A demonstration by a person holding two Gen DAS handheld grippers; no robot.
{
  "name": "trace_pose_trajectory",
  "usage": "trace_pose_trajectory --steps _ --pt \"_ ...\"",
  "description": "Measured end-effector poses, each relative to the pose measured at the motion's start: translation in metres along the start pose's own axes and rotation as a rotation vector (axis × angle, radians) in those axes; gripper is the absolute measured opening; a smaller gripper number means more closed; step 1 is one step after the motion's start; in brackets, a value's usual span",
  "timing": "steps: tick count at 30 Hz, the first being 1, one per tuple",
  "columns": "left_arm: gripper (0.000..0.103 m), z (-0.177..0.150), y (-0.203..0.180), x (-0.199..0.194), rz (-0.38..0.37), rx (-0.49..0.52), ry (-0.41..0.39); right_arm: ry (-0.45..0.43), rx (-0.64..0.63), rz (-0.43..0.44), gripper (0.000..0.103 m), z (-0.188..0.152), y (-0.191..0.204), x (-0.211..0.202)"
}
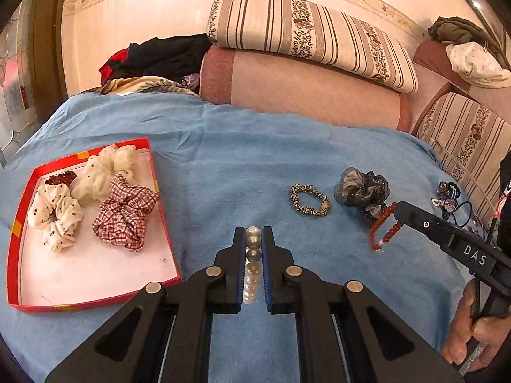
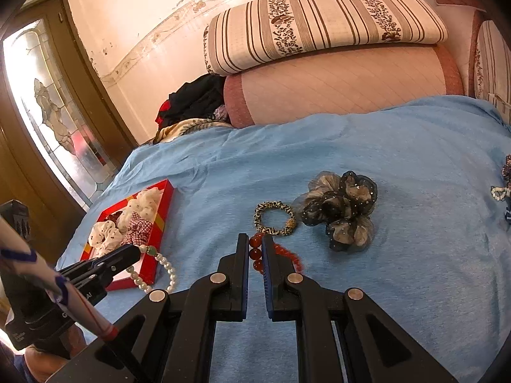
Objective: Organize jewelry
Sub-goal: 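Lift the pearl bracelet with left tool while right lifts red bead bracelet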
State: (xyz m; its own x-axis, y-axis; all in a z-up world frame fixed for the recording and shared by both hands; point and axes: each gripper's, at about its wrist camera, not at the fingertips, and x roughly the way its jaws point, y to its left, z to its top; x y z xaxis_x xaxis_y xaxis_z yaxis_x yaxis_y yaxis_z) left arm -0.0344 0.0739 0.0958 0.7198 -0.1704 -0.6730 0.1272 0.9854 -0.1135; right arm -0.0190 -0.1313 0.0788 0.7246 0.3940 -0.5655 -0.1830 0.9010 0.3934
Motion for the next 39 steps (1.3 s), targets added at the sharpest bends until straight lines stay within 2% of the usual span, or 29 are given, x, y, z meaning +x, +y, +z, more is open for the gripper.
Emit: trace_pose_trajectory --steps 22,39 --pt "0.009 0.004 -0.001 -0.051 0.031 -0.012 -0.044 -0.019 -0.014 0.037 0.009 -0.002 0.011 -0.01" --pt "0.009 0.003 0.003 -0.064 0.016 -0.022 -0.055 -0.014 -0.027 0.026 0.009 -0.007 0.015 -0.01"
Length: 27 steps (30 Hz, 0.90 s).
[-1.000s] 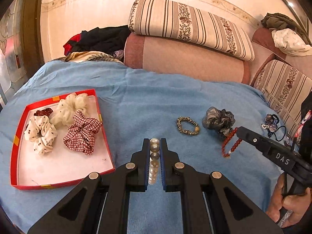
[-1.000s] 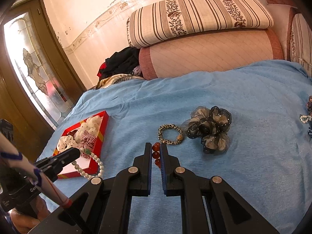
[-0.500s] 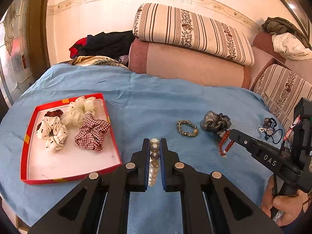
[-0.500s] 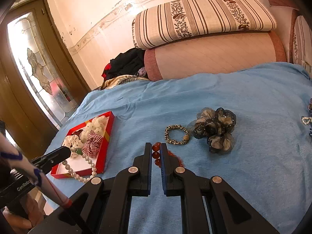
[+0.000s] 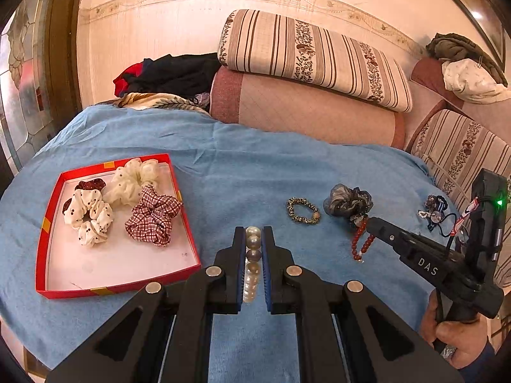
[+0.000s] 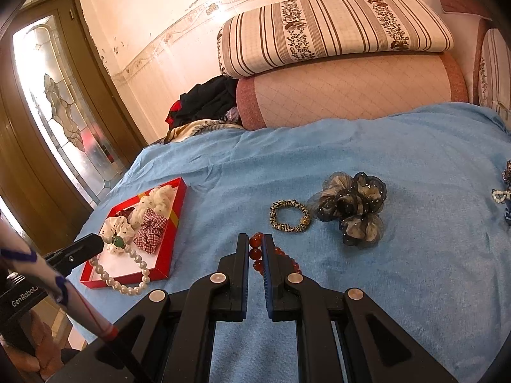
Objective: Organize jewelry
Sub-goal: 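Lift the pearl bracelet with left tool while right lifts red bead bracelet, then carry both bracelets over the red tray with both tools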
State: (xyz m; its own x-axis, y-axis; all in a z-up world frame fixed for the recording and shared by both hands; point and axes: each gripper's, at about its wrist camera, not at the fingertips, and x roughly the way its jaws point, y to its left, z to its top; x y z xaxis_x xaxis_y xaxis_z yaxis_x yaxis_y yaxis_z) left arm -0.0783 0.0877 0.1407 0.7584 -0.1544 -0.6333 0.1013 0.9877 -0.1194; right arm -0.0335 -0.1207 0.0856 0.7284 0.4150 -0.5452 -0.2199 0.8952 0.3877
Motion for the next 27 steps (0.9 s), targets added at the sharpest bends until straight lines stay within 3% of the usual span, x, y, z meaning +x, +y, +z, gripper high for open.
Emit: trace_pose_trajectory --steps 27 --pt "0.009 0.003 0.027 0.012 -0.01 -0.053 0.012 0.006 0.001 0.02 0.009 0.002 0.003 -0.001"
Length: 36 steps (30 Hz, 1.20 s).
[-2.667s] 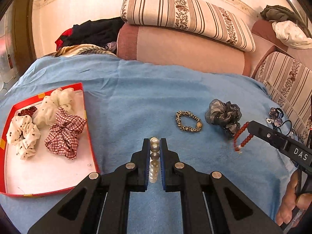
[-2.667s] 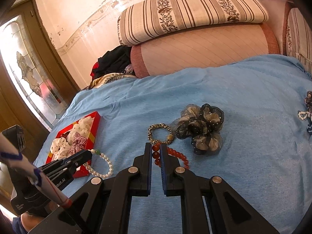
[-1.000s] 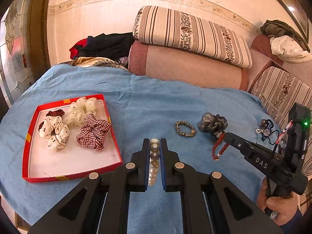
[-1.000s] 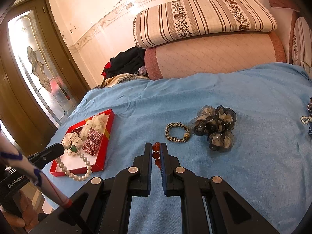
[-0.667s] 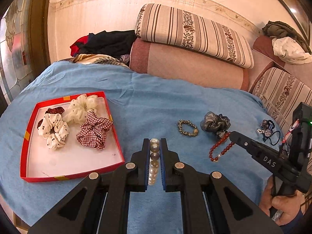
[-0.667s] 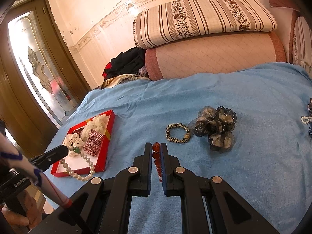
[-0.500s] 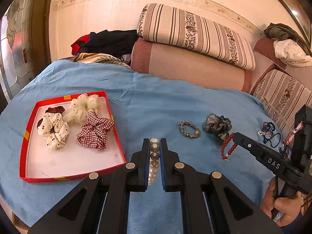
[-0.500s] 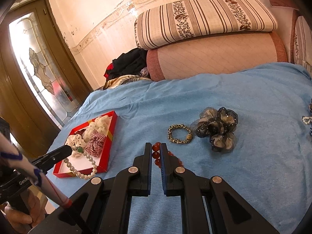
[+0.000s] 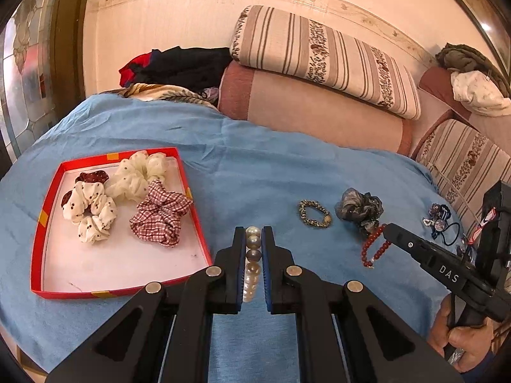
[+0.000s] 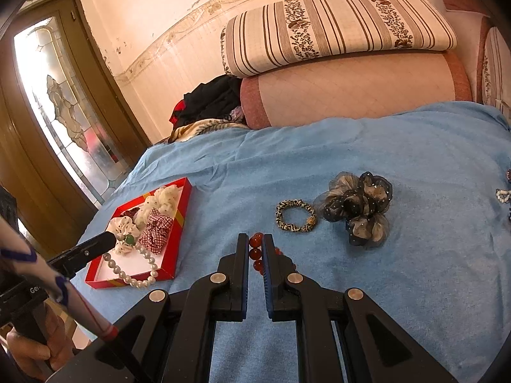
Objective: Organize jewelry
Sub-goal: 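Carry both bracelets over the red tray with both tools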
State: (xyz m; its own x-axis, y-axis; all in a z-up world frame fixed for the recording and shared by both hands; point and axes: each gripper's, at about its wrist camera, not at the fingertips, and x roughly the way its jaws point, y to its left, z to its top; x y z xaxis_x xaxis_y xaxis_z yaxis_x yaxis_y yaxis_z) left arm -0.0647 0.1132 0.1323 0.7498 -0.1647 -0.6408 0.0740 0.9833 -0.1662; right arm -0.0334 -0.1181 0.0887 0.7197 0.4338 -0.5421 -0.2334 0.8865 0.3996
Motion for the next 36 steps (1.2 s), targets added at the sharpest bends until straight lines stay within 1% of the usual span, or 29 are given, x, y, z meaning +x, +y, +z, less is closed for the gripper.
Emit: trace_pose_trajectory --steps 9,14,18,23,29,36 --pt "0.009 0.004 0.034 -0.014 0.02 -0.05 -0.027 -0.001 -0.015 0.023 0.009 0.001 0.013 -0.002" --pt "0.009 0.007 0.057 -0.027 0.039 -0.072 -0.051 -0.006 -0.039 0.032 0.009 0.004 0.029 -0.003" --pt "0.009 0.013 0.08 -0.039 0.071 -0.081 -0.069 -0.009 -0.065 0.045 0.009 0.008 0.046 -0.003" --pt "0.009 0.014 0.111 -0.048 0.107 -0.126 -0.083 0.003 -0.095 0.085 0.009 0.014 0.074 0.004" --pt "0.009 0.01 0.151 -0.048 0.151 -0.193 -0.084 0.029 -0.148 0.143 0.009 0.021 0.119 0.02" --pt "0.009 0.006 0.187 -0.041 0.169 -0.257 -0.077 0.059 -0.194 0.183 0.009 0.023 0.165 0.045"
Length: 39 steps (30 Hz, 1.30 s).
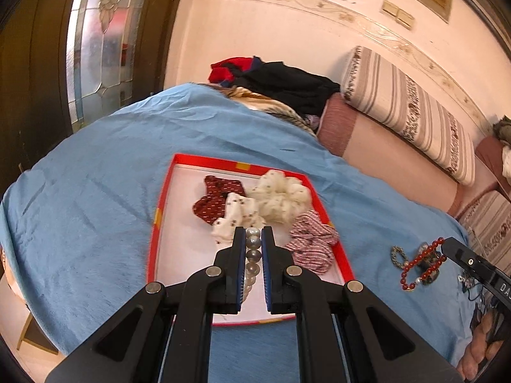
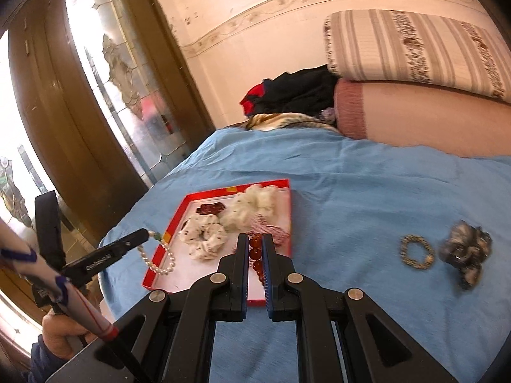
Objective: Organize jewelry
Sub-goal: 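Carry both bracelets over the red tray with both tools, then lower both tools and open them to drop the bracelets in the tray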
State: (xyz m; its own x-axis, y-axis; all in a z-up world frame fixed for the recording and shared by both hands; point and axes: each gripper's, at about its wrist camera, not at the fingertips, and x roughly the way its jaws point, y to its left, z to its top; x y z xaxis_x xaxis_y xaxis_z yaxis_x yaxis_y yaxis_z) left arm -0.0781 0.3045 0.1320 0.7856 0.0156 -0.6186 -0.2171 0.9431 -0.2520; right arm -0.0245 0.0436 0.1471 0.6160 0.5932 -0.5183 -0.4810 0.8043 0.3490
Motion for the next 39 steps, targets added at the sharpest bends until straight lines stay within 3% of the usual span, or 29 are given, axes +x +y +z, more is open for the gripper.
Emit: trace_pose_trajectory --steps 14,25,39 --pt "0.009 -0.003 0.043 0.044 0.056 -0.161 0.018 0.129 -0.014 0.077 0.009 -0.008 0.046 0.089" --pt "0.009 -0.004 0.048 0.064 0.084 -0.14 0.059 0.213 -0.009 0.061 0.009 -0.016 0.048 0.143" --pt "0.009 -0.011 0.045 0.076 0.116 -0.097 0.106 0.263 0.0 -0.014 0.009 -0.027 0.026 0.17"
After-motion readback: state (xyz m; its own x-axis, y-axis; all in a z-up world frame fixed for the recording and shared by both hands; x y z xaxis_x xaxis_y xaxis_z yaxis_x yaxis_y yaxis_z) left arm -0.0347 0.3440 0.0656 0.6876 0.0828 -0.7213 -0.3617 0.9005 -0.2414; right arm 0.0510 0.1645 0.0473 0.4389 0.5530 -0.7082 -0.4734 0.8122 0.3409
